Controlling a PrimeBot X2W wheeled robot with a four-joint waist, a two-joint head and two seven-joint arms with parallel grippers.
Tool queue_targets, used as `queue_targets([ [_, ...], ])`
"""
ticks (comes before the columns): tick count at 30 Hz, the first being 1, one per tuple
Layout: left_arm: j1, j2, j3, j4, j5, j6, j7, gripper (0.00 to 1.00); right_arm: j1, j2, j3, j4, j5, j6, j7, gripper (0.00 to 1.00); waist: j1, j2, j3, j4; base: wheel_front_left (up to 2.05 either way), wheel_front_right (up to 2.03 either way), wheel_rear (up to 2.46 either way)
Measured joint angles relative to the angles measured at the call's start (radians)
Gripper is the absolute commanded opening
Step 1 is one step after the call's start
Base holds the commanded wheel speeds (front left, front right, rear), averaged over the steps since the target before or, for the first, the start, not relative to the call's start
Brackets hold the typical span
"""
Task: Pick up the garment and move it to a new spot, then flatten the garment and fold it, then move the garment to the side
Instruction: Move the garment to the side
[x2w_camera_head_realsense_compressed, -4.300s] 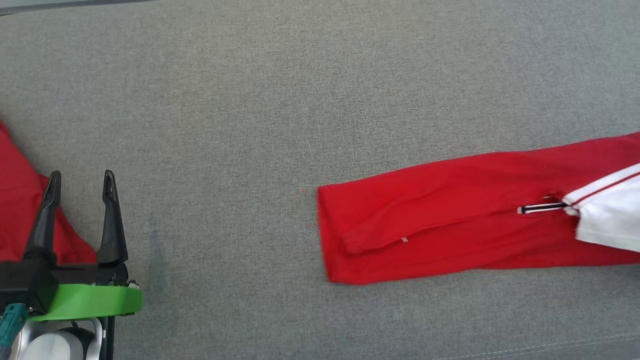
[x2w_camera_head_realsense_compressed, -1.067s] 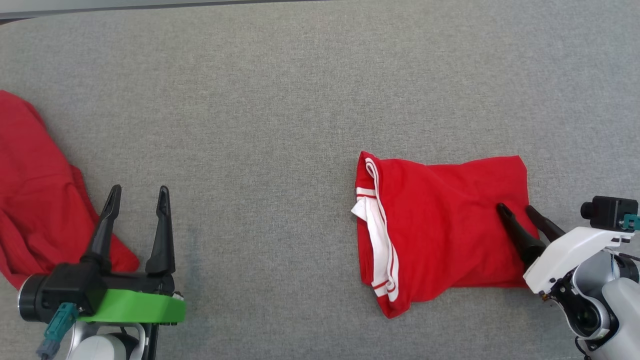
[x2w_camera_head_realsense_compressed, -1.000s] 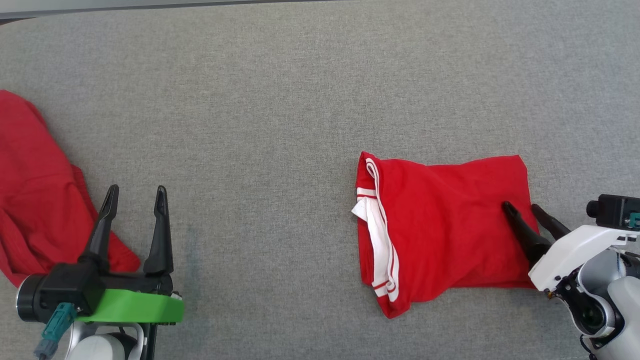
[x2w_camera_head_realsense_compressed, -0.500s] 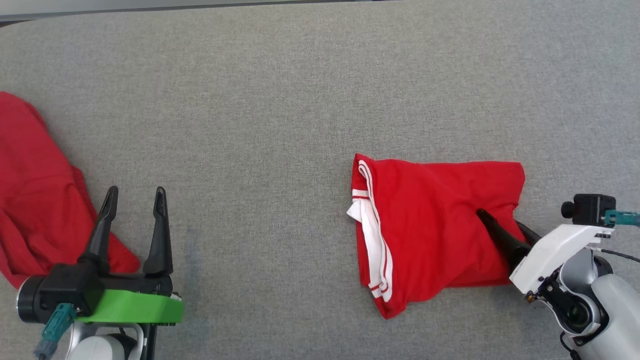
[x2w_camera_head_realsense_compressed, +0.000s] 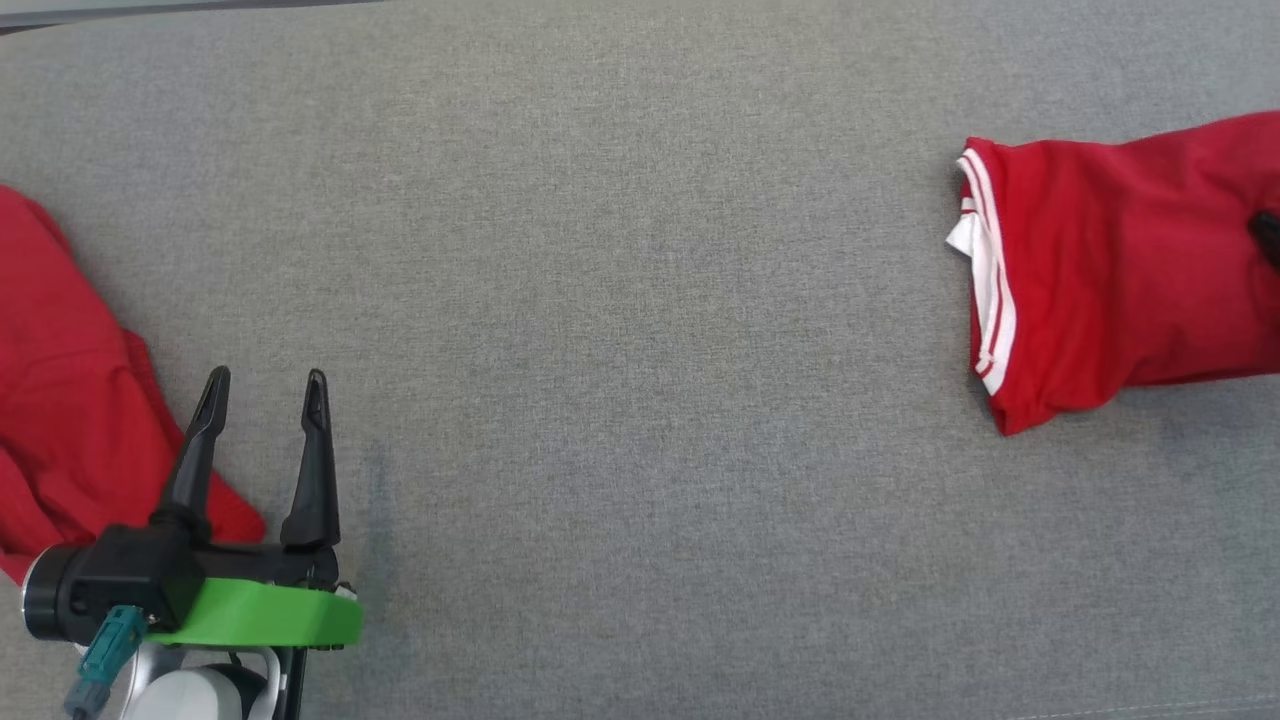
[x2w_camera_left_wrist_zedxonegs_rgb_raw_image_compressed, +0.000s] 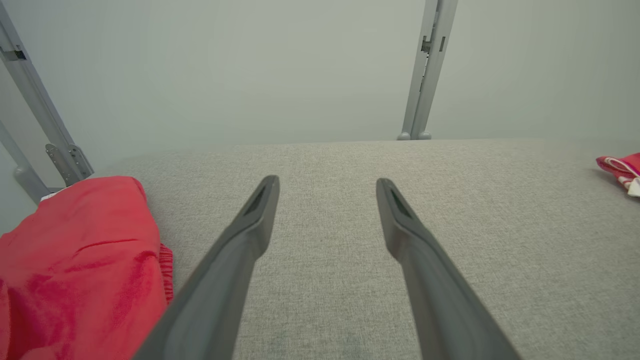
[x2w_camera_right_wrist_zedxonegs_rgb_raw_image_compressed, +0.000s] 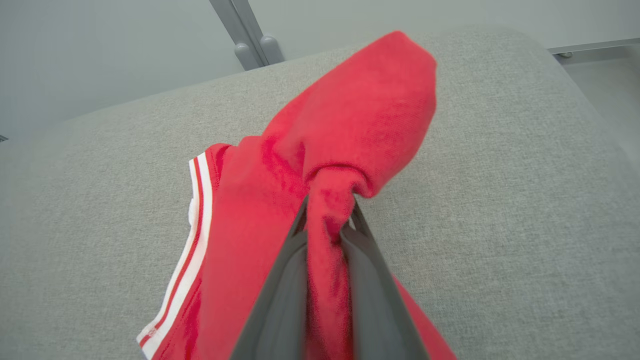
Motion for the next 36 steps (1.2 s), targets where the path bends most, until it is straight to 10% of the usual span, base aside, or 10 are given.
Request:
queue_targets([
  [16, -0.027, 0.013, -0.033, 0.005, 0.022, -0.026, 0.0, 1.0, -0.084, -0.166, -0.031, 0.163, -0.144, -0.091, 0.052, 0.0, 0.0, 0.0, 0.067, 0.033, 0.0, 0.0, 0.0],
  [17, -0.026, 0.012, -0.033, 0.009, 0.022, -0.026, 0.0, 1.0, -0.092, -0.169, -0.02, 0.167, -0.176, -0.1, 0.034, 0.09, 0.0, 0.0, 0.07, 0.036, 0.0, 0.0, 0.0],
  [19, -0.026, 0.011, -0.035, 0.018, 0.022, -0.026, 0.0, 1.0, -0.113, -0.166, -0.015, 0.172, -0.224, -0.109, -0.009, 0.86, 0.0, 0.0, 0.074, 0.041, 0.0, 0.0, 0.0],
  [20, -0.026, 0.01, -0.037, 0.023, 0.022, -0.026, 0.0, 1.0, -0.124, -0.165, -0.014, 0.177, -0.241, -0.115, -0.029, 1.0, 0.0, 0.0, 0.074, 0.042, 0.0, 0.0, 0.0],
  [36, -0.045, -0.019, 0.009, 0.052, -0.02, -0.015, 0.0, 1.0, -0.128, -0.091, -0.04, 0.164, -0.344, -0.132, -0.294, 1.0, 0.0, 0.0, 0.017, 0.006, 0.0, 0.0, 0.0],
])
